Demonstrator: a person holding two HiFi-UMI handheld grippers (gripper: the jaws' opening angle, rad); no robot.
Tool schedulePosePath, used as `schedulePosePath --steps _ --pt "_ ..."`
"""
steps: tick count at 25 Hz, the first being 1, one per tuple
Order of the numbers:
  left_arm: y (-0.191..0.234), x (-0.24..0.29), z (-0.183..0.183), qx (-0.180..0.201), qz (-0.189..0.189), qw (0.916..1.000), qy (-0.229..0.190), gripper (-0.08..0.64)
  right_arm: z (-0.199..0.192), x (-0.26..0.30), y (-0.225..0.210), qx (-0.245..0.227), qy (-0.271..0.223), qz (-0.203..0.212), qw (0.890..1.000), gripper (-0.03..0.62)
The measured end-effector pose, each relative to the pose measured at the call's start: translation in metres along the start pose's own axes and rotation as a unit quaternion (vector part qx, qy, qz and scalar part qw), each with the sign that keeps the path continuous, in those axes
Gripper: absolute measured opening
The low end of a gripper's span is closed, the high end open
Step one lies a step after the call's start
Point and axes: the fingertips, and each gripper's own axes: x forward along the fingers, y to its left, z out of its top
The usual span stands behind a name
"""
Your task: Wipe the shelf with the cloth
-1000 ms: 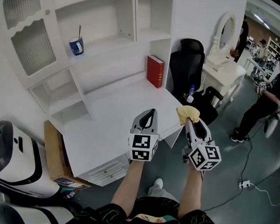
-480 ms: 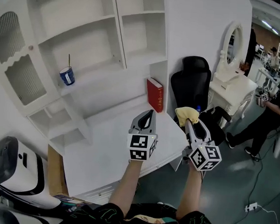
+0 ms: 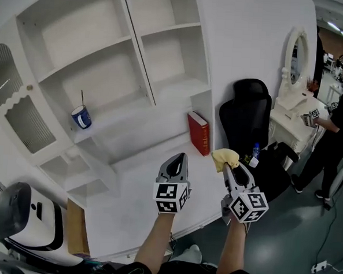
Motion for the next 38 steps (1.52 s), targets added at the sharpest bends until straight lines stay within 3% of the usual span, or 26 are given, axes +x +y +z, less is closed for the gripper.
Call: schedulePosePath --steps 8,20,24,29,35,38 --pt "0.054 0.044 -0.014 -0.050 0.030 0.9980 -0.021 -0.006 -0.031 0.078 0.003 -0.021 0.048 0.041 0.998 0.144" --pt "0.128 0.098 0.017 -0.044 0.064 0.9948 -0.066 -0.006 0.019 0.218 0.033 -0.098 0.008 0.132 0.986 0.144" --pt "0.150 0.099 0.033 -0.034 0.090 0.9924 -0.077 -0.006 0.044 0.256 0.049 -0.129 -0.012 0.174 0.976 0.146" --pt "0.170 0.098 0.048 -0.021 0.138 0.9867 -0.083 -0.006 0.080 0.300 0.066 -0.125 -0.038 0.228 0.965 0.146" --pt "0.170 0.111 0.066 0.005 0.175 0.9809 -0.085 -0.006 0.118 0.350 0.094 -0.143 -0.062 0.296 0.942 0.146" --pt "0.166 0.116 0.073 0.018 0.190 0.9775 -0.089 -0.006 0.132 0.372 0.101 -0.127 -0.063 0.313 0.939 0.146"
